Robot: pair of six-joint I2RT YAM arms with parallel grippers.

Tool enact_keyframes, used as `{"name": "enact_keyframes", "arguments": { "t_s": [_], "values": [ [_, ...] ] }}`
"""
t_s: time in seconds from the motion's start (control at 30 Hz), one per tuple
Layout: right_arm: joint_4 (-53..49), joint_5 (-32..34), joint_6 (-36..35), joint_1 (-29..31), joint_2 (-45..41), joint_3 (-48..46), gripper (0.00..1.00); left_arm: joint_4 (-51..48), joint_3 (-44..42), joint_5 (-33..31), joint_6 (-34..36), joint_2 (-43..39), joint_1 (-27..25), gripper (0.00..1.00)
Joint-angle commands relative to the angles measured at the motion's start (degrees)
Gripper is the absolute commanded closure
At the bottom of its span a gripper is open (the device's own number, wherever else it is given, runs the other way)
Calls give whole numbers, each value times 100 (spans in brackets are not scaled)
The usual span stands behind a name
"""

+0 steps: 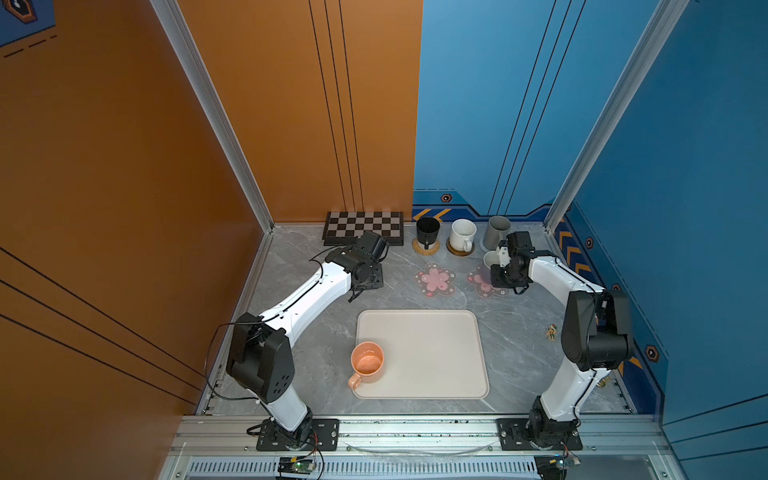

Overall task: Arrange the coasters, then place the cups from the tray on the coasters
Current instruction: 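Lower the purple-handled mug onto the pink flower coaster and open the right gripper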

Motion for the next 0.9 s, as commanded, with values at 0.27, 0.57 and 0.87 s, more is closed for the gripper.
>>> {"name": "enact_keyframes", "arguments": {
  "t_s": [0.27,0.57,0.87],
  "values": [
    [217,161,56,-28,-102,-48,100,-92,-143,82,-105,-94,34,66],
    [372,21,220,-28,-76,-295,100,-98,-109,91,-125,-104,-14,66],
    [365,55,290,-2,-208,-493,64,-101,-118,94,-118,-184,-14,65]
  ]
}}
